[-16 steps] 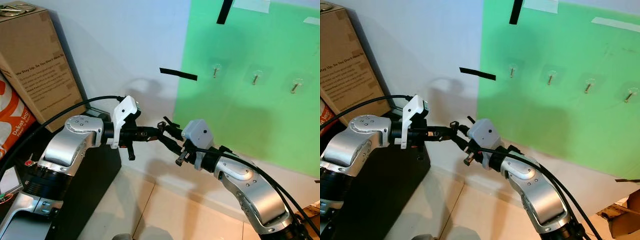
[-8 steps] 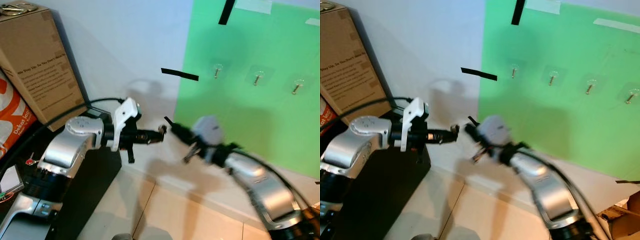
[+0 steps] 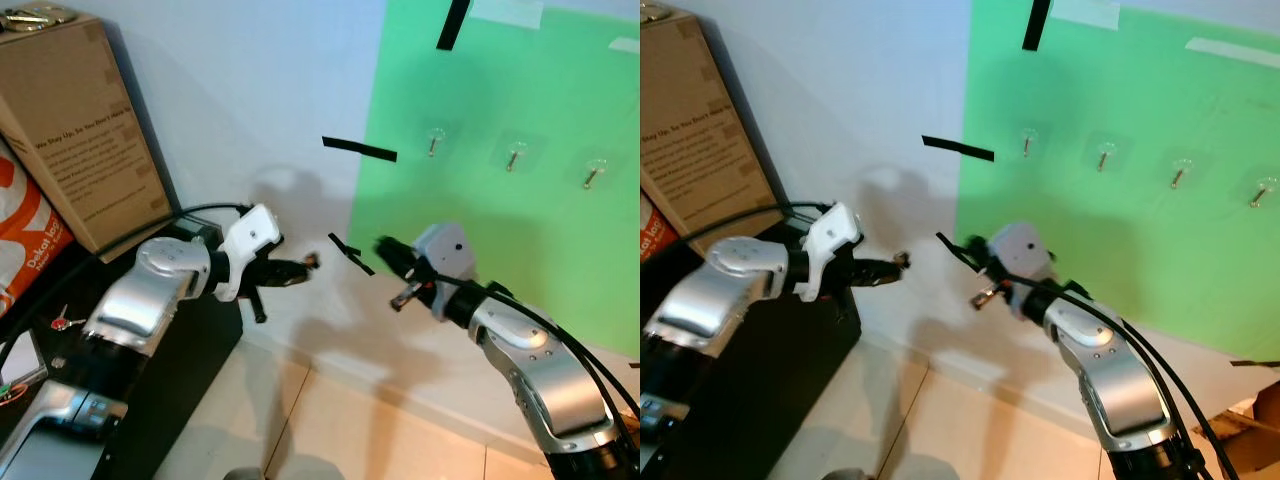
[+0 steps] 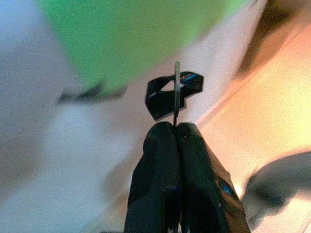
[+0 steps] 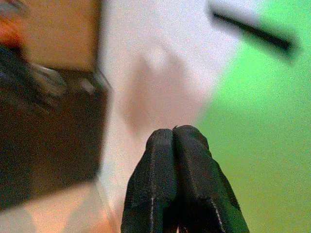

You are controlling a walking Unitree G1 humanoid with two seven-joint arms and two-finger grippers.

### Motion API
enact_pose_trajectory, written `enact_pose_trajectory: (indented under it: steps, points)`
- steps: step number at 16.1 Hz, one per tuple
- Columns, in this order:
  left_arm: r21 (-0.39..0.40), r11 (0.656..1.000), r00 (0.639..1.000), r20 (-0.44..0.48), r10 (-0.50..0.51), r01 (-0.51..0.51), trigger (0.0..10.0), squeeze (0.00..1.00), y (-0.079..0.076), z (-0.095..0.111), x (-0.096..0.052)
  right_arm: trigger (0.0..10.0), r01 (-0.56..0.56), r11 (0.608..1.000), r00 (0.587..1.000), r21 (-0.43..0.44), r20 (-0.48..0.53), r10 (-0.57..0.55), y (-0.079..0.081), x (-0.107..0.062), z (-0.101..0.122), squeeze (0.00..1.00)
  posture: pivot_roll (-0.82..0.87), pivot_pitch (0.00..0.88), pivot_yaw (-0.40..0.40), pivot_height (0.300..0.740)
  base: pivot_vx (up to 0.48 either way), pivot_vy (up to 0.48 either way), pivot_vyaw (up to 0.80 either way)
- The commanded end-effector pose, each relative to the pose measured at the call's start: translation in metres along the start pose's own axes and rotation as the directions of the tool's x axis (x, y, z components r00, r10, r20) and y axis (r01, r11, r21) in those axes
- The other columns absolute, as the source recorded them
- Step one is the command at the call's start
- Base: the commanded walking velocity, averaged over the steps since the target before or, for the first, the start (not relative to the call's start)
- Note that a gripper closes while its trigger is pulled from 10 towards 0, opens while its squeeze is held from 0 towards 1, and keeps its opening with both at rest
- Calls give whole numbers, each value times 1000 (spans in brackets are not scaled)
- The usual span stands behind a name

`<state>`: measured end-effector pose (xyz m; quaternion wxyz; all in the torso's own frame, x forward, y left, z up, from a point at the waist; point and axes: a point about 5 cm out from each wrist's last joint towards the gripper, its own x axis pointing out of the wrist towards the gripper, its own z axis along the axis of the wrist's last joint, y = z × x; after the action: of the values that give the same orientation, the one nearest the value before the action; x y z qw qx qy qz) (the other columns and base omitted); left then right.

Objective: Hang keys on a hook

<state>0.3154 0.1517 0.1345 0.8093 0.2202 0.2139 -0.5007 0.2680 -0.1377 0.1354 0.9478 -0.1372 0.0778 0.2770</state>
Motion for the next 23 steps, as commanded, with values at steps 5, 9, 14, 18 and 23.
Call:
enact_pose_trajectory:
  steps: [5, 9, 14, 18, 23]
  points:
    - [46, 993, 928, -362, -88, 112, 0, 0, -21, -63, -3, 10000, 88, 988, 977, 130, -205, -60, 10, -7, -35, 0, -27, 0, -29, 740, 0, 0, 0]
    - [138, 983, 983, -156, -101, 123, 0, 0, -17, -40, -3, 10000, 61, 983, 998, 175, -26, -57, 10, 1, -6, 0, -24, 0, -33, 740, 0, 0, 0]
    - [284, 957, 992, 86, -89, 61, 0, 0, -9, 4, -6, 10000, -83, 988, 980, 130, 188, 58, 22, 12, 39, 0, -21, 0, -34, 740, 0, 0, 0]
    - [349, 936, 989, 107, -99, 56, 0, 0, -9, 12, -6, 10000, -168, 984, 967, 58, 205, 153, 35, 15, 48, 0, -20, 0, -36, 740, 0, 0, 0]
    - [391, 920, 977, 182, -114, 35, 0, 0, -10, 33, -6, 10000, -142, 990, 981, -11, 135, 142, 37, 23, 43, 0, -14, 0, -45, 740, 0, 0, 0]
